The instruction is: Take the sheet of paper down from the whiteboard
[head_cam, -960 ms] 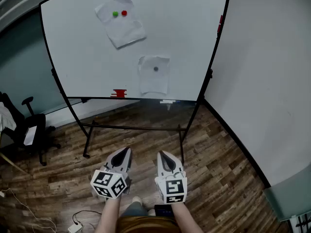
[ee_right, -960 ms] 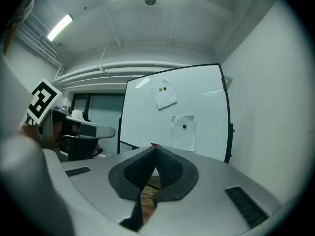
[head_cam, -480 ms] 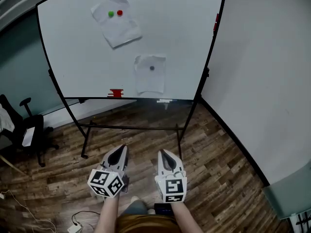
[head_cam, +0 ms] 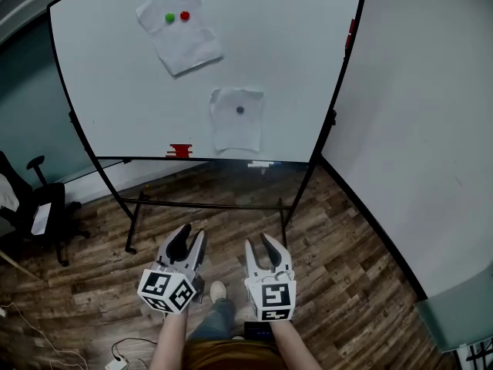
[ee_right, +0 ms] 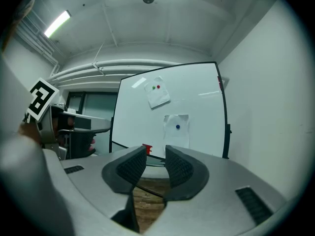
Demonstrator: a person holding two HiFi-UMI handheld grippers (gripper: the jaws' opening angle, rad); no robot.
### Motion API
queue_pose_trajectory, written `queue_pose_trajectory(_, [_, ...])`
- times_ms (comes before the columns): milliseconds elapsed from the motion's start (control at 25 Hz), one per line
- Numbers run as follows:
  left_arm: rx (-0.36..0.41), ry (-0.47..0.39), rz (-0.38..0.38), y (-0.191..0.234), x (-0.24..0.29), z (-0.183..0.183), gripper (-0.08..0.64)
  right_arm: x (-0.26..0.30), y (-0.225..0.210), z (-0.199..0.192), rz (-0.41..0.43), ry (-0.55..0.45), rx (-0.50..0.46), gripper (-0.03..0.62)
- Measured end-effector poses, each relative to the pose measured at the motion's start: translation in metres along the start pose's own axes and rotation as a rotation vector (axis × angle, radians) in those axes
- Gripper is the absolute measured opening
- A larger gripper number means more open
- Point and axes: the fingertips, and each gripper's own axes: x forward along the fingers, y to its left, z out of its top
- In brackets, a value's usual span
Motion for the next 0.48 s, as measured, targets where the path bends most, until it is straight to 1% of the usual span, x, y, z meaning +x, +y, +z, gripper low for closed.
queue_pose_trajectory(200, [-0.008,0.016,0.011,0.038,0.054,-0.007,0.167,0.059,-0.019,-0.006,-0.006,0.001,-0.003,0.129])
queue_pose_trajectory(360, [-0.008,0.028,-0.016,0.076,0.126,-0.002,0.166,0.135,-0.045,-0.004,-0.021,0.009,-0.025,0.129])
queue_pose_trajectory(480, [0.007,0.026,-0.048,0.1,0.184,0.014,0.166,0.192,-0.069,0.009,-0.044,0.003,-0.043,0.129])
